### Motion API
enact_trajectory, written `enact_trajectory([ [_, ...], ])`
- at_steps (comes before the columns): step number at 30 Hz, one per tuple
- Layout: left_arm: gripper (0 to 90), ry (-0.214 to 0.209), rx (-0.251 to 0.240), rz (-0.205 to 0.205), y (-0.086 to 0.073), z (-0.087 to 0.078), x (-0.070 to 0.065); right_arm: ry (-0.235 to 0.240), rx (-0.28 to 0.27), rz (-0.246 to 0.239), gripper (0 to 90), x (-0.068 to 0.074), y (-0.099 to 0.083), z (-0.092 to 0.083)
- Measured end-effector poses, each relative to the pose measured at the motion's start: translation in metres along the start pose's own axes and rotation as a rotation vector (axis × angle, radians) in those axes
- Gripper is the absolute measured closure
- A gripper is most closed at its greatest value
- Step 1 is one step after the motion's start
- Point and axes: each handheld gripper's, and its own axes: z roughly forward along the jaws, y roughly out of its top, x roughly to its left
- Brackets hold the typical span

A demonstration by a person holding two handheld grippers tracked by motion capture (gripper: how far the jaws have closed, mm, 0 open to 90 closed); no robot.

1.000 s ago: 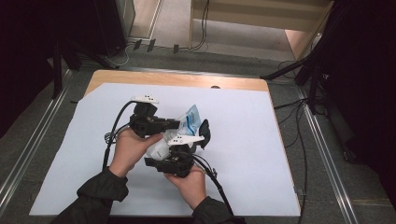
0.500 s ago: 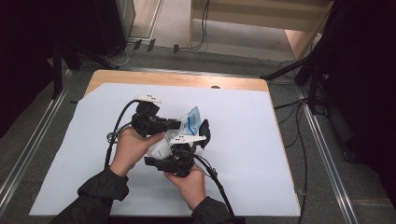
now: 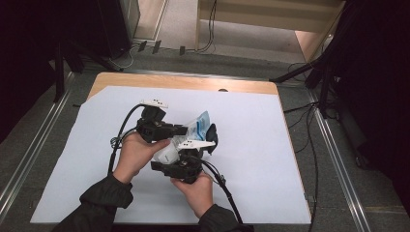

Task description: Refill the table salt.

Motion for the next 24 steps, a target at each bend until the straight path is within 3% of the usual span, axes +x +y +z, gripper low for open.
enact_trajectory([
  [7, 90.0, -0.007, 0.017, 0.000, -0.0001, -0.0026, 0.0003, -0.006, -0.003, -0.016, 64.1, 0.0022, -0.0009, 0.0026],
  [16, 89.7, 0.003, -0.002, -0.011, -0.0012, -0.0046, 0.0000, -0.007, -0.002, -0.017, 60.2, 0.0027, -0.0001, 0.0042],
  [24, 89.8, 0.000, -0.008, -0.028, -0.0013, -0.0075, 0.0019, -0.030, 0.008, -0.062, 60.2, 0.0055, 0.0009, 0.0051],
])
